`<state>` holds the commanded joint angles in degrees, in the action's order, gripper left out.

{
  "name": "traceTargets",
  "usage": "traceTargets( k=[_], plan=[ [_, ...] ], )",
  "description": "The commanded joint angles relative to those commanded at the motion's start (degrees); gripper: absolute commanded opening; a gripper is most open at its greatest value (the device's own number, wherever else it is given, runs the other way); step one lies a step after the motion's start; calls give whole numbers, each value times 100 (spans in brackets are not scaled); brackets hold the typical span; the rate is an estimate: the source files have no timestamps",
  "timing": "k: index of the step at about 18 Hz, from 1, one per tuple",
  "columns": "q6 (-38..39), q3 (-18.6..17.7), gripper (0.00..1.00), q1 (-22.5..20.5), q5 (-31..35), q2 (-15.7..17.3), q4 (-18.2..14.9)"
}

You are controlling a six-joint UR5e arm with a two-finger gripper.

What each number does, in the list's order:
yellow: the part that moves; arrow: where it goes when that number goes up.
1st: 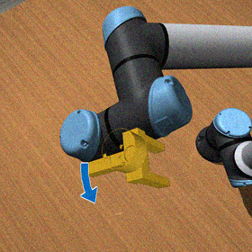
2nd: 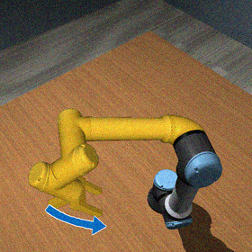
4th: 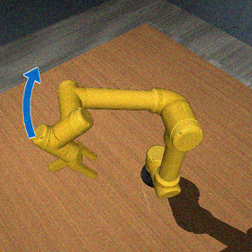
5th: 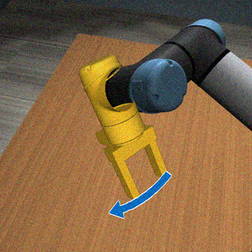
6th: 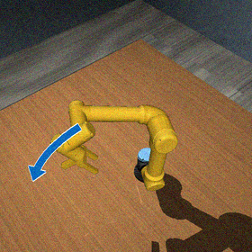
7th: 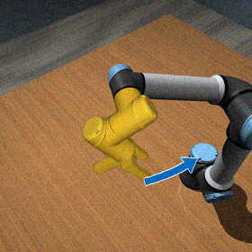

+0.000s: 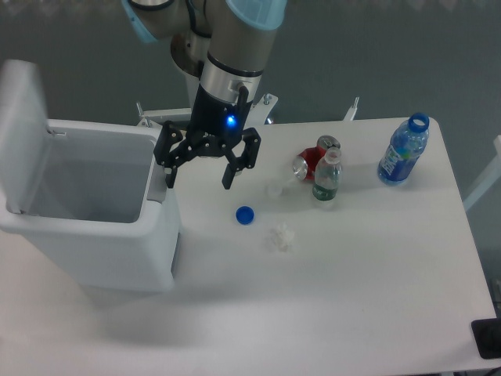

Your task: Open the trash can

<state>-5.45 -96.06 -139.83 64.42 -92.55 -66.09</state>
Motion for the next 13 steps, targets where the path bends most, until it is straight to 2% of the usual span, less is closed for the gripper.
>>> traceTargets(
  k=[4,10,13],
  plan=[
    [9,254,100,-131,-26,105,-18],
    [-44,290,100,-465,-26,246,35],
    [-752,439,100,-615,26,246,219]
  ],
)
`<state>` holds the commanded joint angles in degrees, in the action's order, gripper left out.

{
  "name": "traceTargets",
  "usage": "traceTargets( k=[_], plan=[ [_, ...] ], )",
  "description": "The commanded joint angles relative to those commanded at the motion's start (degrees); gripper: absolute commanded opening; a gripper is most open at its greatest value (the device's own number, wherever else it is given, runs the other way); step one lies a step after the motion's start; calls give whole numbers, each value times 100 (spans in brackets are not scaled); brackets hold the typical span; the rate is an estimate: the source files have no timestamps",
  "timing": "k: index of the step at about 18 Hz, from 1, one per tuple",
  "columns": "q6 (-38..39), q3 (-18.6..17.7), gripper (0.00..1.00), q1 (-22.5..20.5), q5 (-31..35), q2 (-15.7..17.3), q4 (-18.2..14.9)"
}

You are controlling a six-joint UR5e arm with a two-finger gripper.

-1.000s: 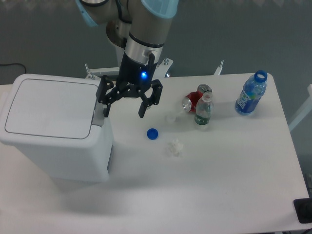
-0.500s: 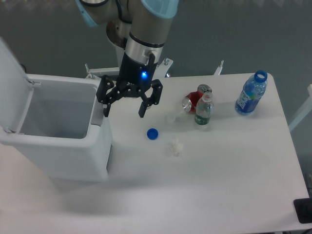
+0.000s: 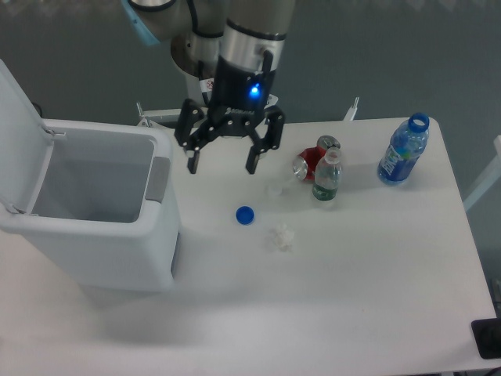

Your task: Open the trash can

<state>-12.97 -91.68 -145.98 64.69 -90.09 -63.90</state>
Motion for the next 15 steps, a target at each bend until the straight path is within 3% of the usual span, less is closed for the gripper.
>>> traceTargets(
  k=[6,11,15],
  plan=[
    [-1750,53,100,-27,851,-44,106],
    [-3490,53,100,-36,2194,-167,282],
    [-3660,18,100,-18,2856,-325,299]
  ],
)
